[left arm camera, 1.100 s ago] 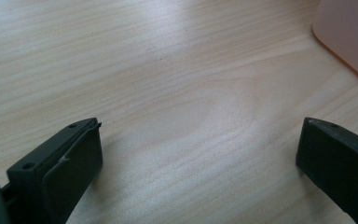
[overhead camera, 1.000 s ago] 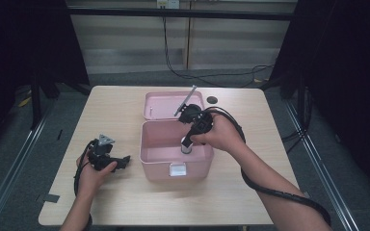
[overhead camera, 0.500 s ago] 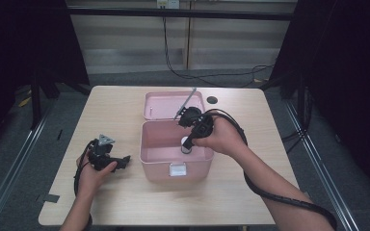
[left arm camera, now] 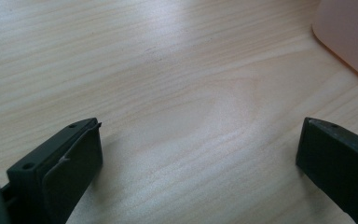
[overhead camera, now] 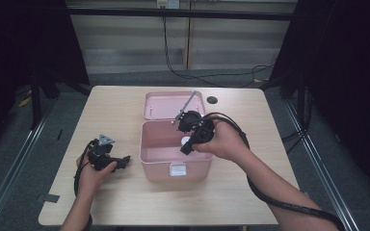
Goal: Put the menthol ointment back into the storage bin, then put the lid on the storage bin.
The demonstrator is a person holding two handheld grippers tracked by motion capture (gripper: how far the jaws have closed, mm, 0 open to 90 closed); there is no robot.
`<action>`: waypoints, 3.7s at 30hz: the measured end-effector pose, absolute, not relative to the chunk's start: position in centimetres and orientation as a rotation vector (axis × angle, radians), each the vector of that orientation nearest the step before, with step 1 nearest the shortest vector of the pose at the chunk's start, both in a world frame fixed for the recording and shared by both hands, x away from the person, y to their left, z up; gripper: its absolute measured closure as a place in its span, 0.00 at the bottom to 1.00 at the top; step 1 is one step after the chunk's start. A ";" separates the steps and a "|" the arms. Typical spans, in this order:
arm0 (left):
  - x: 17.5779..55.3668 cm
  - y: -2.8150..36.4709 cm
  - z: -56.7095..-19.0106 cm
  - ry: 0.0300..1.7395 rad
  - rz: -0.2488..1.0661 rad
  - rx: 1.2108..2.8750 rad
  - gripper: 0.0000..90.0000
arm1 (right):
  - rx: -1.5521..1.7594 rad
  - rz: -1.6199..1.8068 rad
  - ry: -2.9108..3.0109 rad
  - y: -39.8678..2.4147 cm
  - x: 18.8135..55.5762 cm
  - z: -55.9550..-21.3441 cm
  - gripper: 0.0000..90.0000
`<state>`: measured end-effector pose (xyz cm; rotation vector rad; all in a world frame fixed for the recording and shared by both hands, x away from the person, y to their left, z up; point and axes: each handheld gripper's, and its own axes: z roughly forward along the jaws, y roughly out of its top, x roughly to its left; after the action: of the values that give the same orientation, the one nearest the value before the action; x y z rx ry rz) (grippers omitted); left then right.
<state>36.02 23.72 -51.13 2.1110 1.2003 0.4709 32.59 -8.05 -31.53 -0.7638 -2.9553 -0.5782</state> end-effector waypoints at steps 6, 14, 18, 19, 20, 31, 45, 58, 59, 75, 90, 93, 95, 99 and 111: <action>36.0 23.7 -51.1 1.200 0.472 2.111 0.00 | -0.742 -0.597 -2.938 -7.9 32.1 -31.5 1.00; 36.0 23.7 -51.2 1.200 0.473 2.108 0.00 | -0.716 -0.593 -2.921 -7.7 31.5 -32.4 1.00; 36.0 23.7 -51.2 1.200 0.472 2.108 0.00 | -0.715 -0.590 -2.910 -7.5 31.2 -33.1 1.00; 36.0 23.7 -51.2 1.200 0.473 2.108 0.00 | -0.697 -0.589 -2.913 -7.5 31.0 -33.4 1.00; 36.0 23.7 -51.2 1.200 0.473 2.108 0.00 | -0.697 -0.589 -2.913 -7.5 31.0 -33.4 1.00; 36.0 23.7 -51.2 1.199 0.474 2.108 0.00 | -0.664 -0.588 -2.906 -7.2 30.6 -34.9 1.00; 36.0 23.7 -51.2 1.199 0.474 2.108 0.00 | -0.625 -0.570 -2.944 -7.0 30.3 -36.0 1.00; 36.0 23.7 -51.2 1.199 0.474 2.108 0.00 | -0.580 -0.566 -2.967 -6.8 30.1 -36.7 1.00; 36.0 23.7 -51.2 1.200 0.473 2.106 0.00 | -0.589 -0.553 -2.967 -6.7 30.0 -36.8 1.00; 36.1 23.9 -51.1 1.188 0.454 2.124 0.00 | -0.576 -0.585 -2.978 -7.1 29.8 -37.2 1.00; 37.9 24.3 -48.4 1.378 0.246 2.166 0.21 | -0.575 -0.584 -2.983 -7.1 29.8 -37.2 1.00; 38.6 24.3 -47.1 1.423 0.208 2.158 0.22 | -0.579 -0.580 -2.985 -7.0 29.7 -37.2 1.00; 39.0 24.3 -46.3 1.432 0.198 2.178 0.23 | -0.581 -0.582 -2.983 -7.0 29.7 -37.2 1.00; 40.1 23.8 -44.5 1.464 0.152 2.176 0.25 | -0.571 -0.581 -2.980 -7.1 29.8 -37.2 1.00; 43.2 22.2 -41.0 1.539 0.066 2.162 0.33 | -0.570 -0.596 -2.978 -7.2 29.7 -37.2 1.00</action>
<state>43.21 22.23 -41.03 2.1624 1.5389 0.0662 29.72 -7.22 -37.24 -0.5704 -2.9781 -0.5962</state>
